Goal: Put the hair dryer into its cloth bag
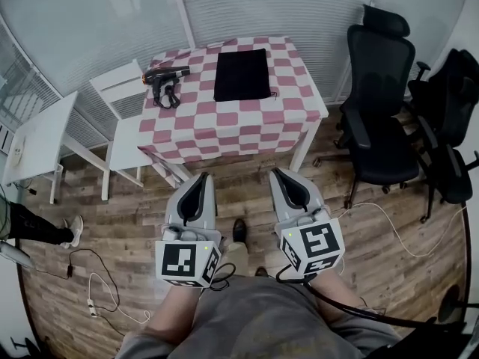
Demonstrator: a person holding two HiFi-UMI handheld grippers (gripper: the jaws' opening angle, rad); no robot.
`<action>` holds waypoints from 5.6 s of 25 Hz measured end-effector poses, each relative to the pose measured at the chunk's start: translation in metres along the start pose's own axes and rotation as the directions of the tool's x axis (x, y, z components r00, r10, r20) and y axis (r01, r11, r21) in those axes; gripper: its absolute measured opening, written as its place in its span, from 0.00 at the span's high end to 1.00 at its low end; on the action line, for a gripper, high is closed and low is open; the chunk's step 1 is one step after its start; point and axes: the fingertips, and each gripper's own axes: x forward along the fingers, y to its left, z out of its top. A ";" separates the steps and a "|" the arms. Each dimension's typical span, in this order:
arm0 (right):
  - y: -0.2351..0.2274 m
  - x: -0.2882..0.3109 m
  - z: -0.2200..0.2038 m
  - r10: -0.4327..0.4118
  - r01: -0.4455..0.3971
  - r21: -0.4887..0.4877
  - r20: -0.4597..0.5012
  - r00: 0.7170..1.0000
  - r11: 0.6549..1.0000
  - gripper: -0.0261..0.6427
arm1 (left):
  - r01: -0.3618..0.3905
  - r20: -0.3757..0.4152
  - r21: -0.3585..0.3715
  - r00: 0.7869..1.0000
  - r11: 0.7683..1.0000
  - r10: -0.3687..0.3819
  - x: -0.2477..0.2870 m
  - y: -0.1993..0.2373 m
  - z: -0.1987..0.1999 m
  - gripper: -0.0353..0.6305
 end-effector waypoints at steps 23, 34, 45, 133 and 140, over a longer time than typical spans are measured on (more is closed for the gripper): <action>-0.097 0.212 0.035 -0.200 0.200 -0.008 -0.004 0.980 0.980 0.92 | 0.232 -0.045 -0.013 0.972 0.973 -0.232 0.243 0.113 -0.022 0.95; -0.128 0.263 0.030 -0.205 0.204 -0.025 -0.053 0.977 0.979 0.92 | 0.250 -0.069 -0.044 0.965 0.967 -0.253 0.290 0.131 -0.037 0.95; -0.178 0.360 -0.061 -0.119 0.128 0.014 -0.292 0.949 0.992 0.83 | 0.236 -0.162 -0.077 0.956 0.969 -0.246 0.369 0.149 -0.096 0.95; -0.198 0.489 0.038 0.148 -0.133 0.092 -0.182 0.972 0.987 0.90 | 0.378 -0.487 0.072 0.821 0.923 -0.298 0.490 0.170 -0.137 0.92; -0.176 0.513 0.023 0.161 -0.149 0.067 -0.228 0.960 0.987 0.90 | 0.385 -0.468 0.056 0.825 0.921 -0.316 0.485 0.185 -0.153 0.93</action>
